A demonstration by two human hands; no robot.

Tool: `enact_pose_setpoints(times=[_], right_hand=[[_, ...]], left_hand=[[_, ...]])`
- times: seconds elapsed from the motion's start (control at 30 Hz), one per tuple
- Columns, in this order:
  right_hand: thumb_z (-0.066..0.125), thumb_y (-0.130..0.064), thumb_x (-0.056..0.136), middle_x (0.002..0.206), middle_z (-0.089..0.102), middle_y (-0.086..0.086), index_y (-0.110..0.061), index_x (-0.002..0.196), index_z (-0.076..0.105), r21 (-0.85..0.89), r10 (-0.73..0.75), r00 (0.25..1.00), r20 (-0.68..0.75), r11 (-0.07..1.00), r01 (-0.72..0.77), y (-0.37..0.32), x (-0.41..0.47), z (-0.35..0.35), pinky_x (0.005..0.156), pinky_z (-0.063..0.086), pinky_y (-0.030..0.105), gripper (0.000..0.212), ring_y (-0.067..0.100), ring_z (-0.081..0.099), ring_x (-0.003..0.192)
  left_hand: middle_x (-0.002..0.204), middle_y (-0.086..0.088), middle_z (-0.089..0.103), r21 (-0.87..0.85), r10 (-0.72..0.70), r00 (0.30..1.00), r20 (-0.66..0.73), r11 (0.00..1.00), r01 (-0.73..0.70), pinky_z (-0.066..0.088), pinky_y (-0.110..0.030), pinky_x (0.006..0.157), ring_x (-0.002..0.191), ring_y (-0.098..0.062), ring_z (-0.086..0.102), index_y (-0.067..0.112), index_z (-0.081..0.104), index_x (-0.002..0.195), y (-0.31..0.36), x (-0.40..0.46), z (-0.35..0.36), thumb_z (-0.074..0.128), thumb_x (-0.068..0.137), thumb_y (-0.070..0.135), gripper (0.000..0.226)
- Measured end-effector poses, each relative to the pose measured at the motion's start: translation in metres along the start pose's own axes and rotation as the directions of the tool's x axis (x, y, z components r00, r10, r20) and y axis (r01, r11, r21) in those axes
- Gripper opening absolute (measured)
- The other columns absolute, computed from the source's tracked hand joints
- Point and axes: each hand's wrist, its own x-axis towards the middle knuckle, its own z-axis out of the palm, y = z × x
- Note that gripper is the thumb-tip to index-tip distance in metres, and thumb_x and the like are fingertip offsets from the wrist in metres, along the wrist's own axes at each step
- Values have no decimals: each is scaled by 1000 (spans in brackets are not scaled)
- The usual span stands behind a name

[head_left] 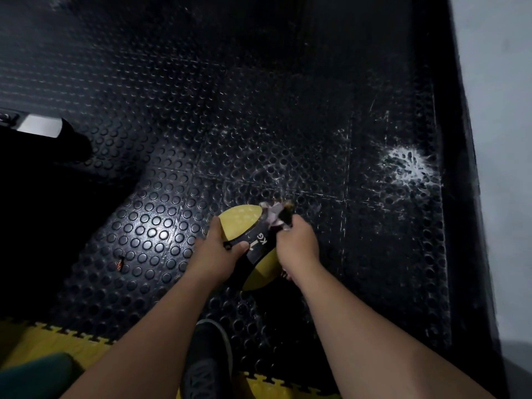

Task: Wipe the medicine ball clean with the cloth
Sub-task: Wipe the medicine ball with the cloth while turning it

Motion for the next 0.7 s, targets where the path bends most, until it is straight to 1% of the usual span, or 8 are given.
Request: enact_pose_setpoints(times=[0.1, 0.17, 0.23, 0.37, 0.47, 0.53, 0.6, 0.7], right_hand=[[50, -6, 96, 125, 51, -1, -22, 116, 64, -109, -176, 984, 14, 978, 177, 5, -12, 10, 83, 52, 43, 29, 28, 51, 112], [49, -8, 97, 129, 55, 2, -26, 120, 64, -13, -65, 998, 10, 998, 65, 10, -3, 5, 85, 56, 47, 33, 32, 56, 111], [46, -9, 100, 134, 58, 7, -22, 132, 60, -37, 3, 1000, -16, 999, -4, 9, 0, 2, 87, 54, 43, 37, 32, 58, 113], [45, -1, 98, 141, 52, 1, -18, 130, 64, -118, -201, 979, -13, 973, 198, 8, -19, 11, 95, 49, 39, 40, 28, 50, 124], [43, -7, 100, 136, 60, 4, -22, 137, 61, -34, -7, 1000, -25, 999, 6, 15, -4, 4, 91, 53, 42, 44, 30, 60, 115], [44, -9, 100, 135, 60, 2, -23, 135, 63, -84, -64, 998, 4, 994, 64, 7, -10, 5, 94, 54, 42, 42, 27, 59, 115], [45, -3, 99, 147, 51, -4, -19, 142, 59, -122, -220, 974, 56, 967, 226, 4, -26, 11, 107, 47, 38, 48, 22, 51, 130], [43, -4, 100, 147, 55, -2, -22, 143, 59, -28, -107, 993, 53, 994, 109, 14, -19, 4, 108, 47, 40, 48, 23, 54, 128]], left_hand=[[130, -14, 59, -10, 15, 1000, 6, 1000, -15, 54, -49, 96, 108, -33, 64, 46, 23, 149, -2, 3, -4, 70, 77, 61, 88], [136, -17, 54, 22, 2, 1000, 4, 1000, -2, 52, -49, 98, 115, -38, 60, 46, 19, 152, -2, 1, -2, 68, 77, 64, 92], [140, -21, 48, 56, -19, 1000, -1, 998, 19, 50, -49, 99, 121, -43, 56, 44, 14, 155, 1, -1, 1, 69, 85, 58, 90], [131, -14, 60, 18, 8, 1000, -5, 1000, -7, 54, -50, 96, 111, -36, 63, 45, 22, 150, -4, 6, -2, 71, 84, 55, 82], [134, -19, 52, 62, -14, 1000, -16, 998, 15, 52, -49, 96, 115, -41, 60, 43, 16, 153, 1, 2, 2, 69, 87, 56, 86], [136, -20, 49, 87, -15, 1000, -26, 996, 17, 50, -47, 96, 117, -43, 58, 41, 12, 157, 4, -1, 4, 68, 89, 55, 89], [135, -19, 52, 72, -11, 1000, -29, 997, 13, 52, -47, 96, 115, -40, 60, 43, 13, 156, 2, 2, 2, 68, 89, 54, 88], [133, -20, 51, 67, -2, 1000, -29, 998, 4, 53, -51, 96, 112, -41, 61, 45, 15, 154, 3, -2, 3, 69, 87, 55, 86]])
